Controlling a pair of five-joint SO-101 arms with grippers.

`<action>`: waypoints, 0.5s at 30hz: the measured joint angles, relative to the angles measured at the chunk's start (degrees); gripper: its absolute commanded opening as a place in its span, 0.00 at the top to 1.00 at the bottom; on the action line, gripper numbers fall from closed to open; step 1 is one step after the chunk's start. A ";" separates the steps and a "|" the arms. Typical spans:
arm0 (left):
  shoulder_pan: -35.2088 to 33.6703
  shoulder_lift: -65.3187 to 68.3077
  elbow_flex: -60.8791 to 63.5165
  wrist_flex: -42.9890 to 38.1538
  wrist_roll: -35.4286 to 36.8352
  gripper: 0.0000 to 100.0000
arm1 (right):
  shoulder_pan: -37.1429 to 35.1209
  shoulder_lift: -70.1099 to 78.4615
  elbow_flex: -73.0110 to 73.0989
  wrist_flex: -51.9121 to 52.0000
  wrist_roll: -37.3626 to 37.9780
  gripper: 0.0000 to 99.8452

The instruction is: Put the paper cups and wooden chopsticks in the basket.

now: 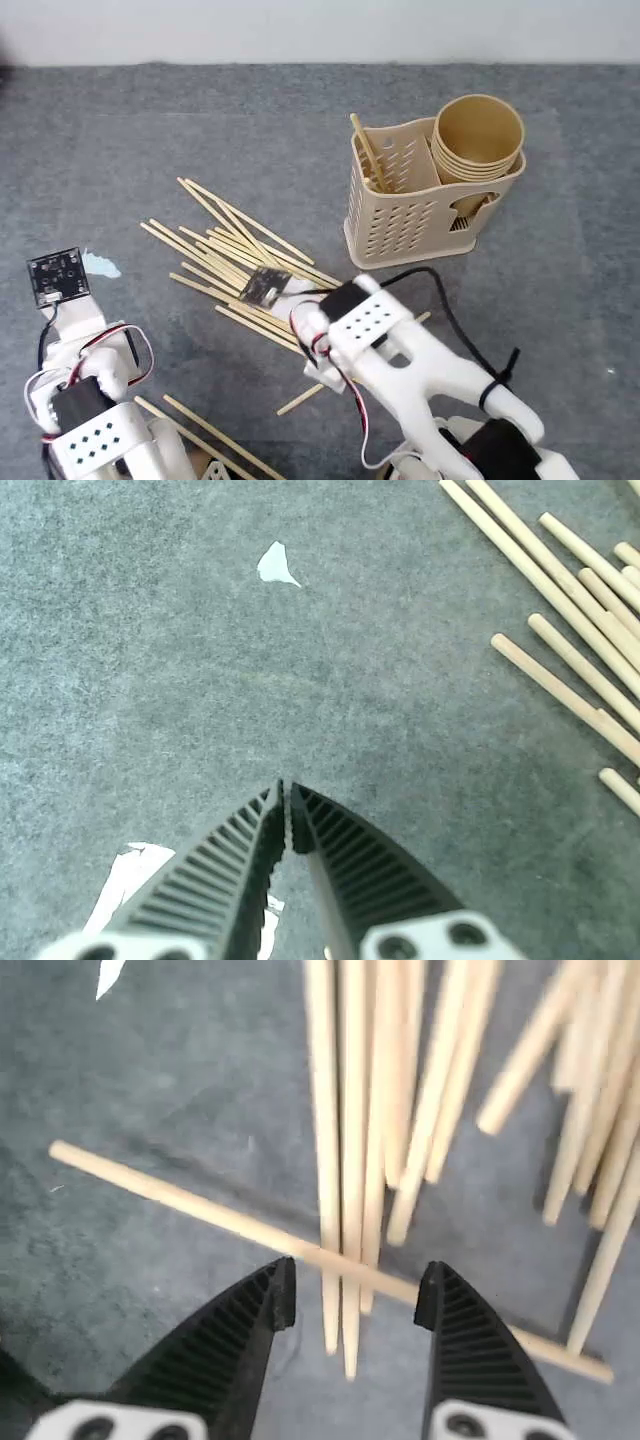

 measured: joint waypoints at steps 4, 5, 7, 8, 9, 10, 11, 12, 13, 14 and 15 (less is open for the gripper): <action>0.00 0.00 0.00 0.00 0.00 0.99 | -0.79 0.00 0.97 -6.24 -1.49 0.80; 0.00 0.00 0.00 0.00 0.00 0.99 | -0.79 0.00 0.97 -7.21 -1.76 0.80; 0.00 0.00 0.00 0.00 0.00 0.99 | -0.79 0.00 0.97 -8.53 -2.02 0.80; 0.00 0.00 0.00 0.00 0.00 0.99 | -0.79 0.00 0.97 -9.05 -2.11 0.80; 0.00 0.00 0.00 0.00 0.00 0.99 | -0.79 0.00 0.97 -9.67 -2.11 0.80; 0.00 0.00 0.00 0.00 0.00 0.99 | -0.79 0.00 0.97 -10.29 -2.11 0.80; 0.00 0.00 0.00 0.00 0.00 0.99 | -0.79 0.00 0.97 -10.81 -2.11 0.80; -0.09 0.00 0.00 0.00 0.00 0.99 | -0.79 0.26 0.97 -11.25 -2.11 0.80; -0.09 0.00 0.00 0.00 0.00 0.99 | -0.79 1.05 0.97 -12.04 -2.11 0.80; -0.09 0.00 0.00 0.00 0.00 0.99 | -0.79 2.02 0.97 -13.01 -2.11 0.80; -0.09 0.00 0.00 0.00 0.00 0.99 | -0.79 3.43 0.97 -13.98 -2.11 0.80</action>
